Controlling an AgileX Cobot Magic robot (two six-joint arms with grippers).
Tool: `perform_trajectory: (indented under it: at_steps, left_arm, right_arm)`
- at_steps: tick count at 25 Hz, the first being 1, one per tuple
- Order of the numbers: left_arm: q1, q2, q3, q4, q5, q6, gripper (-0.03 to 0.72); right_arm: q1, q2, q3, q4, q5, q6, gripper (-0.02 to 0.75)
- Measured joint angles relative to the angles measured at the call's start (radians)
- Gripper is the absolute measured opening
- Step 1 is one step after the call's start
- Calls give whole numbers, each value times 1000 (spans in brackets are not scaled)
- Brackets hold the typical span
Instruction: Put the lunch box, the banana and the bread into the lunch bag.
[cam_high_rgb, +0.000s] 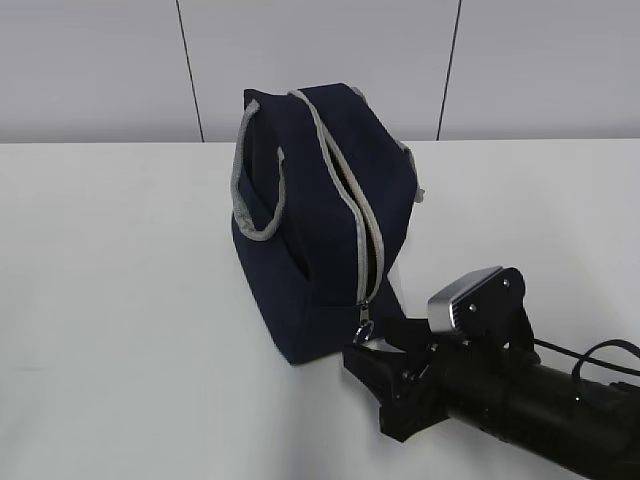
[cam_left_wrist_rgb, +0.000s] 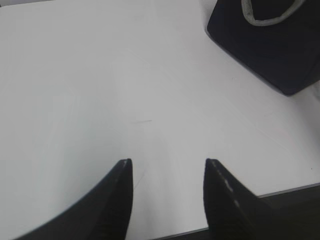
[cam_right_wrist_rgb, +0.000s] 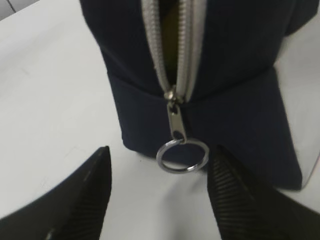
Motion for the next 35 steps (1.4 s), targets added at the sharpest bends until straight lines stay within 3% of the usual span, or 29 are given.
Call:
perform_trajectory:
  at_steps: [14,35]
  left_arm:
    - [0,0,0,0,0,0,353]
    - [0,0,0,0,0,0,353]
  right_arm:
    - [0,10,-124,-7,208,11,467]
    - [0,16,-136,-156,140,61,466]
